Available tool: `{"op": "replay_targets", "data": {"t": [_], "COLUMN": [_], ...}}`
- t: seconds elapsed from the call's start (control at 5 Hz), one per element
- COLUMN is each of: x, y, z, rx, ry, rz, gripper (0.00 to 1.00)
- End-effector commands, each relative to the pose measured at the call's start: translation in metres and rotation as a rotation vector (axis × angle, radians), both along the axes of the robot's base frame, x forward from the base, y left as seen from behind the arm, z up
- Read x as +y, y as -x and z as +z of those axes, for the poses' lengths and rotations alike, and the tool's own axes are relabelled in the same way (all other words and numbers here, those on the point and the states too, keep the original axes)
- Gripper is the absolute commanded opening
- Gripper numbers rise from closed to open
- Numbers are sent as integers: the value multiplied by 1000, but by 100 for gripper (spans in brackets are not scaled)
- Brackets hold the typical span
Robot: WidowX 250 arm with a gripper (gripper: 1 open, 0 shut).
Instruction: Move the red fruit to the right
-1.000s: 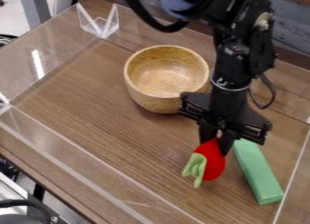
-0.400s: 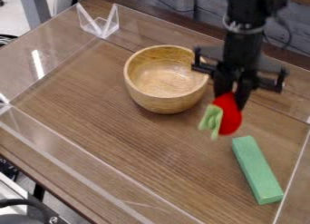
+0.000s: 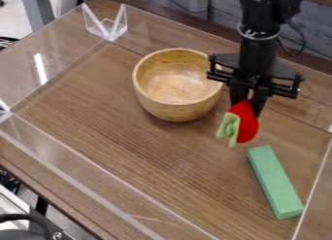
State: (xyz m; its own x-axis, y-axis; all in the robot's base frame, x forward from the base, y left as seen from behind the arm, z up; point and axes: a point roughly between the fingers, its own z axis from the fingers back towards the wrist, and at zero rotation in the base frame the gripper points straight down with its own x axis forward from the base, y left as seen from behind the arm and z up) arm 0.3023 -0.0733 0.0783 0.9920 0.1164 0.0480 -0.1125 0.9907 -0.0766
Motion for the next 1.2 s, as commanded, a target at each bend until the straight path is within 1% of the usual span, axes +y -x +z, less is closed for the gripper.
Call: {"op": "replay_targets", "data": {"t": [0.0, 0.2, 0.6, 1.0], "x": [2, 5, 14, 20], "y": [-24, -36, -40, -28], "z": [15, 14, 10, 6], "rx": [-54, -48, -32, -18], "ry": [12, 11, 12, 17], "rz": [60, 115, 51, 22], "gripper": [0, 0, 0, 0]}}
